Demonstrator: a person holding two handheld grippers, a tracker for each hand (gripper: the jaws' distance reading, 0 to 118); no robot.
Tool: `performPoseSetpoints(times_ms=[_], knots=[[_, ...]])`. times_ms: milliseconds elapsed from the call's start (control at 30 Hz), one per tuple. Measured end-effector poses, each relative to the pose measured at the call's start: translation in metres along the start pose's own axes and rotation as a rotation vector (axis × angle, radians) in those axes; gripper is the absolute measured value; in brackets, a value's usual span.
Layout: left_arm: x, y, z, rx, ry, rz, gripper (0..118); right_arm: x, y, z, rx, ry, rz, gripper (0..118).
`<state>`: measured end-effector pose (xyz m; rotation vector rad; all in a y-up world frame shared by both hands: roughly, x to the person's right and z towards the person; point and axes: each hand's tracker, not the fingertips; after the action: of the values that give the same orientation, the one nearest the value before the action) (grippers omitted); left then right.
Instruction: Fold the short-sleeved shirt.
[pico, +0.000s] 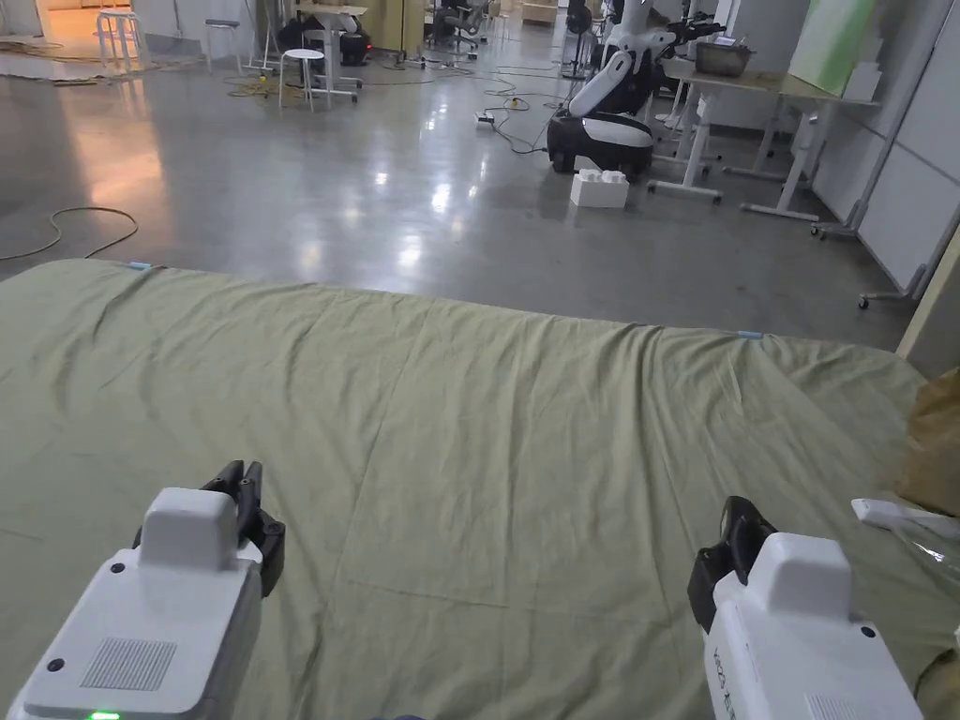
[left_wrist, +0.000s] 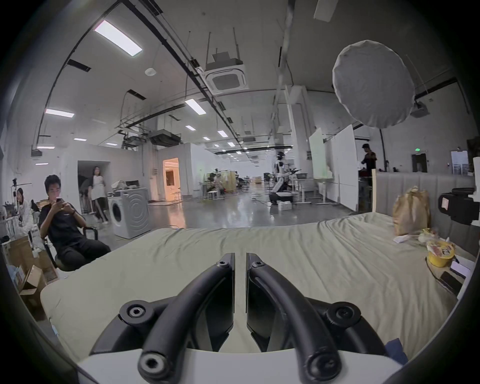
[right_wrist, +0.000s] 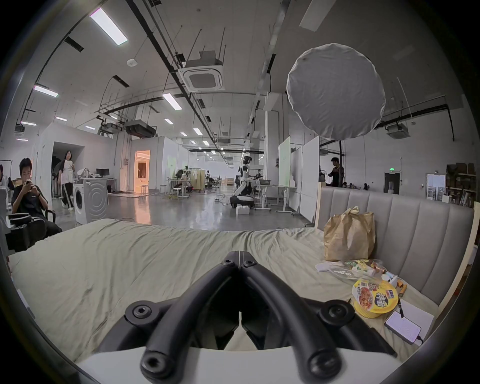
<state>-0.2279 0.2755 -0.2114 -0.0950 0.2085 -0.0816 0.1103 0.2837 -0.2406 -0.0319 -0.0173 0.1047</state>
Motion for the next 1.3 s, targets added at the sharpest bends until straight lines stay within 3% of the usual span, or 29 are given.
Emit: performPoseSetpoints(times_ms=[200,333,400,700,800,933,1033,1167,1300], knots=[[-0.02,-0.001,0.0,-0.013,0.023,0.052,8,0.005,0.0,0.004,-0.008,0.003,0.006,0],[-0.026,-0.005,0.003,-0.035,0.009,0.053,8,-0.003,-0.023,0.019,-0.104,0.052,-0.004,0],[-0.027,-0.009,0.004,-0.045,-0.002,0.049,8,-0.015,-0.041,0.029,-0.184,0.083,-0.031,0],[-0.035,-0.038,0.015,-0.147,-0.036,0.056,8,-0.087,-0.12,0.063,-0.406,0.296,-0.01,0],[-0.041,-0.05,0.019,-0.203,-0.064,0.081,8,-0.097,-0.14,0.063,-0.452,0.317,-0.002,0],[-0.051,-0.067,0.02,-0.333,-0.112,0.168,9,-0.099,-0.166,0.056,-0.54,0.266,0.022,0],[-0.057,-0.083,0.017,-0.457,-0.194,0.248,22,-0.09,-0.184,0.053,-0.6,0.252,-0.028,0],[-0.055,-0.101,0.009,-0.591,-0.374,0.319,77,-0.087,-0.19,0.056,-0.576,0.263,0.011,0],[-0.051,-0.118,-0.008,-0.736,-0.568,0.42,85,-0.086,-0.194,0.052,-0.583,0.262,-0.004,0]])
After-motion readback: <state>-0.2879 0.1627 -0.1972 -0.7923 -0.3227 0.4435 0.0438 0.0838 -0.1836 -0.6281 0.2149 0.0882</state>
